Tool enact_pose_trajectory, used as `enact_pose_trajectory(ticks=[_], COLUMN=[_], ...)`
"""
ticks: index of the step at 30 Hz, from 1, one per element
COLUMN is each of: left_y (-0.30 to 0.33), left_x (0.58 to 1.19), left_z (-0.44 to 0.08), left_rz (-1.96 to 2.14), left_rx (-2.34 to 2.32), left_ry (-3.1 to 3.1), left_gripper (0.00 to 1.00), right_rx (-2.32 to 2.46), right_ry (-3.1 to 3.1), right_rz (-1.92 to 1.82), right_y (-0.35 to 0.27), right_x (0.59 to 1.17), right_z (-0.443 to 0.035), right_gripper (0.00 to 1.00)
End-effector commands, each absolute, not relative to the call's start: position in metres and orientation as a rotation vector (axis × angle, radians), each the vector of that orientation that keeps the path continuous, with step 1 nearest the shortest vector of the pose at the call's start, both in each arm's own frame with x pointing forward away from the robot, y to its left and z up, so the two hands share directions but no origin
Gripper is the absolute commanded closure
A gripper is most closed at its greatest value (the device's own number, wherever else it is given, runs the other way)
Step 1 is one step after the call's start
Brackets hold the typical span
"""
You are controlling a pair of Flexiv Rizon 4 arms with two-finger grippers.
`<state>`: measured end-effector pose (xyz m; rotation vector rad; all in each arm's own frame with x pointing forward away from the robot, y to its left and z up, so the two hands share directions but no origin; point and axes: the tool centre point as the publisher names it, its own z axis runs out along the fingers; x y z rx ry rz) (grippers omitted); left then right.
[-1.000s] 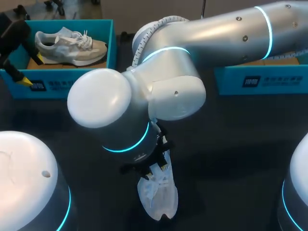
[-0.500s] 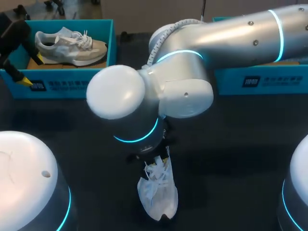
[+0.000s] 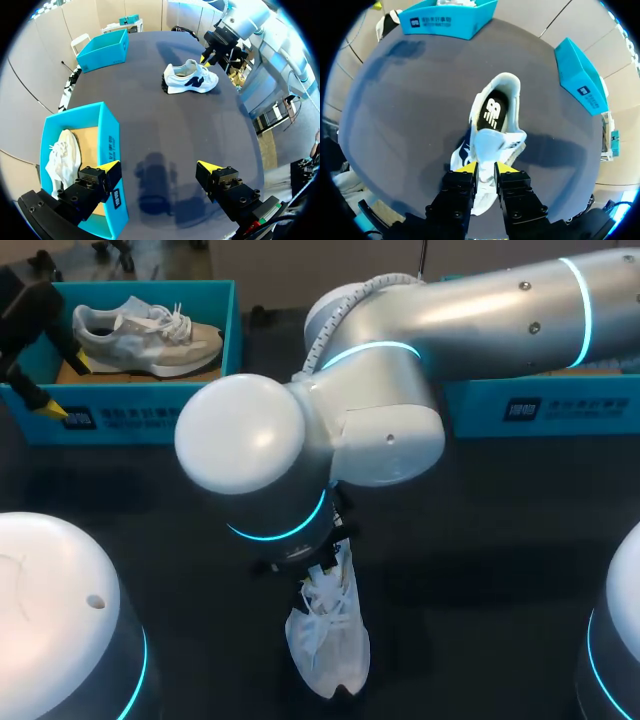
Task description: Take the shoe out of the shoebox, open the shoe tongue, remove and reinsert the insole, then place the shoe into the shoebox
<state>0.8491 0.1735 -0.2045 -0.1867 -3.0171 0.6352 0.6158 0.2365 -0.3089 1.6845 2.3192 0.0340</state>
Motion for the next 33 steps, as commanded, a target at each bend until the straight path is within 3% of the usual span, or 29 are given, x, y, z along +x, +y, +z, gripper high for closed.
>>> enact_pose_trajectory(ticks=[1, 10, 16, 26, 33], left_y=[0.174, 0.174, 0.174, 0.174, 0.174], left_x=[0.849, 0.849, 0.849, 0.849, 0.849], left_z=[-0.204, -0.204, -0.204, -0.204, -0.204], left_rz=[0.630, 0.630, 0.630, 0.630, 0.630], left_rx=[-0.187, -0.187, -0.187, -0.187, -0.187], left_ry=[-3.018, -3.018, -3.018, -3.018, -3.018], left_gripper=[0.00, 0.00, 0.00, 0.00, 0.00], right_rx=[2.202, 2.242, 2.219, 2.203, 2.098], right_ry=[1.861, 1.816, 1.765, 1.883, 1.924], right_rz=[0.099, 0.067, 0.074, 0.139, 0.150], right_y=[0.242, 0.228, 0.236, 0.227, 0.227], right_x=[0.622, 0.637, 0.620, 0.644, 0.642], right_z=[-0.334, -0.344, -0.327, -0.351, -0.315], right_gripper=[0.78, 0.81, 0.77, 0.74, 0.73])
